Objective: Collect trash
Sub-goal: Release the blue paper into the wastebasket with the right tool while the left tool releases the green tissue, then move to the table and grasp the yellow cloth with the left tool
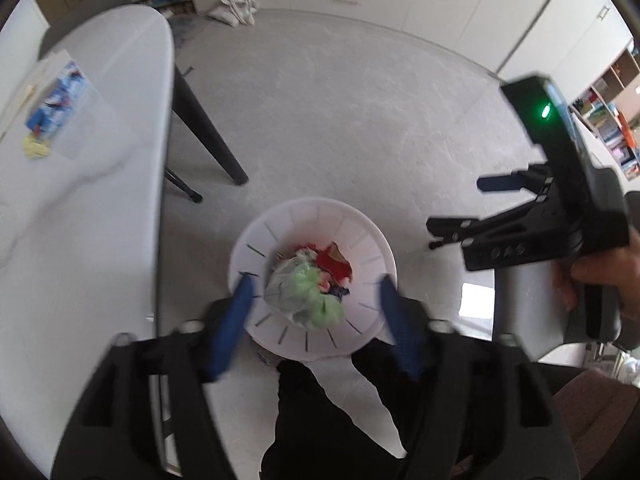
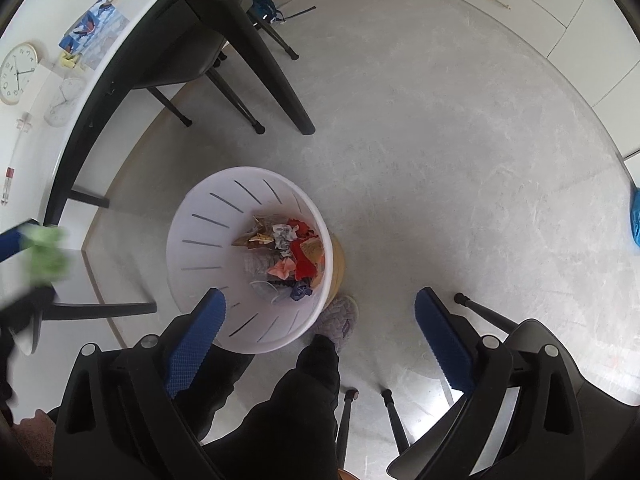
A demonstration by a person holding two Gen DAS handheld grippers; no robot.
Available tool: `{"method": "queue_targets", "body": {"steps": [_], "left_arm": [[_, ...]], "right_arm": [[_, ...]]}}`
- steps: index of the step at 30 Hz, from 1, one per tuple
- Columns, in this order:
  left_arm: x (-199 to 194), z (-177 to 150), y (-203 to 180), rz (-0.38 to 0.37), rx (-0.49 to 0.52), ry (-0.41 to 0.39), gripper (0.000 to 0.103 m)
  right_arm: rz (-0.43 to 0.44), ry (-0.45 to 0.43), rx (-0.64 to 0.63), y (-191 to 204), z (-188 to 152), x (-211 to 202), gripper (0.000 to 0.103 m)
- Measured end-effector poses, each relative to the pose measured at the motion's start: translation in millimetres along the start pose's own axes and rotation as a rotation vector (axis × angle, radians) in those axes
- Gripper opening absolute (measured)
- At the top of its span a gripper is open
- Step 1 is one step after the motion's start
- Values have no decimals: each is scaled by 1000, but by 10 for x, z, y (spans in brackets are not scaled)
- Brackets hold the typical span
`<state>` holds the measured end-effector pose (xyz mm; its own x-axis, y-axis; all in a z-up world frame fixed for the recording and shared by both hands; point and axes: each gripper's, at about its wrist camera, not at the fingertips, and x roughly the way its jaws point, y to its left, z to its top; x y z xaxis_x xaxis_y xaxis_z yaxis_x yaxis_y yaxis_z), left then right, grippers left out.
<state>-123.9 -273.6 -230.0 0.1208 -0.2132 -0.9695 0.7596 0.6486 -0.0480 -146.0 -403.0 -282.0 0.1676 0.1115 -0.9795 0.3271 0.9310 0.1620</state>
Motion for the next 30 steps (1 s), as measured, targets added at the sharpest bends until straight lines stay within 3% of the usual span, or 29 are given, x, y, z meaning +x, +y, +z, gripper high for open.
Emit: {"method": "queue_targets", "body": {"steps": [2, 7, 18, 26, 30], "left_arm": [[150, -32, -71, 26, 32, 21, 80], [275, -43, -148, 85, 55, 55, 81], [-54, 30, -103, 143, -34, -19, 89], [-579, -40, 563, 269, -268, -111, 93], [-773, -88, 1027, 327, -327, -139, 95]], "right_arm": [[8, 3, -3, -54, -12, -1, 95], [15, 8, -18, -119, -25, -5, 95], [58, -32, -24, -80, 22, -124, 95], [126, -120, -103, 335, 167, -555, 97], [124, -132, -191, 687, 214, -699, 100]]}}
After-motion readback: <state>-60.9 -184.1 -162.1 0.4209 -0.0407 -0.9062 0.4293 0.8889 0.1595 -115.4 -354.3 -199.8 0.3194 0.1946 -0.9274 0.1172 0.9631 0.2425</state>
